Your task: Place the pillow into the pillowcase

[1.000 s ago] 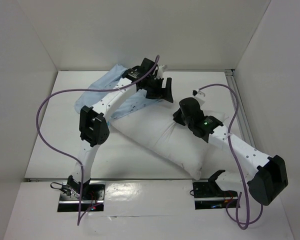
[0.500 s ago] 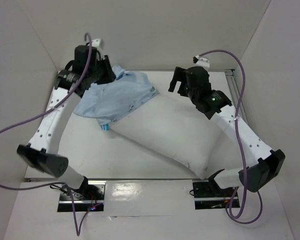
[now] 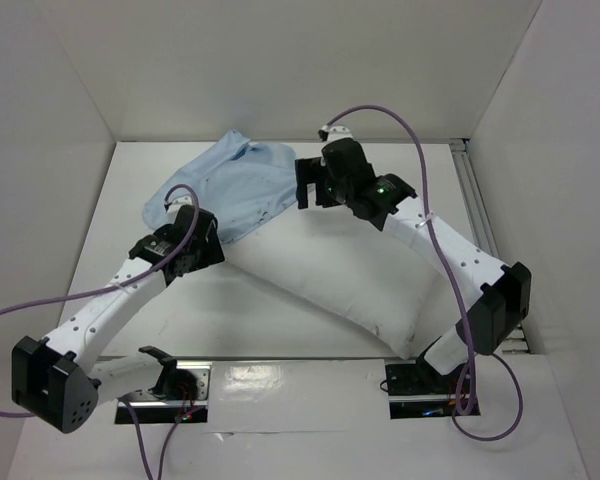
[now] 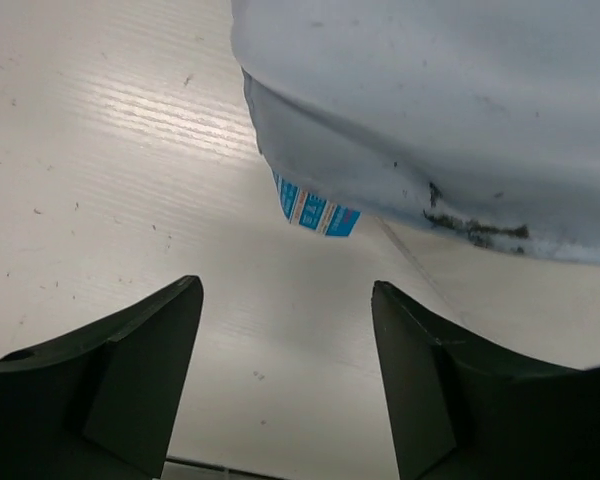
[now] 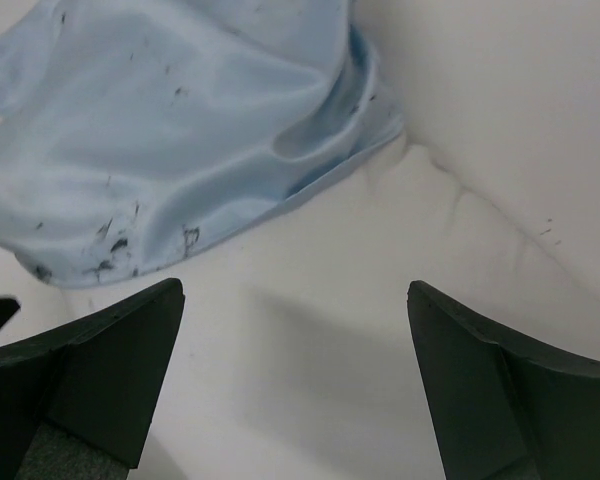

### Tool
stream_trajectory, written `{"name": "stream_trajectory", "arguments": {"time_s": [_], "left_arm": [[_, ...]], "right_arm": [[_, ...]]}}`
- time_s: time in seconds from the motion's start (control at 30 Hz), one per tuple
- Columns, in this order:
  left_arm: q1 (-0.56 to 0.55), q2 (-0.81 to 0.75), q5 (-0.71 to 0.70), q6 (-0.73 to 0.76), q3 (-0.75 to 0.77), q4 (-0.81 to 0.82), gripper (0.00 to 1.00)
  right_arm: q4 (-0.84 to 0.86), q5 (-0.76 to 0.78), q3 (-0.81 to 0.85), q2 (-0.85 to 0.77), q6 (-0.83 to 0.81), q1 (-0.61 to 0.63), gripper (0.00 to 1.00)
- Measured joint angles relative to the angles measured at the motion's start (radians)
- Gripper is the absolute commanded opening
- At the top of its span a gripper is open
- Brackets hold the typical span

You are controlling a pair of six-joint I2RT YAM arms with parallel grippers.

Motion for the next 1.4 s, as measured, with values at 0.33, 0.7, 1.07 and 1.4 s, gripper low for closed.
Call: {"name": "stream_trajectory", "arguments": {"time_s": [0.33,0.7,1.07,1.4], "left_arm": [[-0.007,0.121,-0.155,-0.114,0.0,0.065,0.65],[0.006,0.165,-0.21,-0.156,0.0,0.127,0.59],[0.056,0.212,-0.195,-0.178,0.004,0.156,0.45],[0.063,0.25,-0.176,-0.171,0.038,0.181,0.46]], "right_arm": [[-0.047,-0.057,0.0,0.047,-0.047,0.097,1.0],[-0.053,-0.057,0.0,0.047,-0.047,0.098,1.0],[-0.055,-0.057,0.0,0.047,-0.047,0.098,1.0],[-0.083,-0.025,0.0,0.047,-0.054,0.119,1.0]]}}
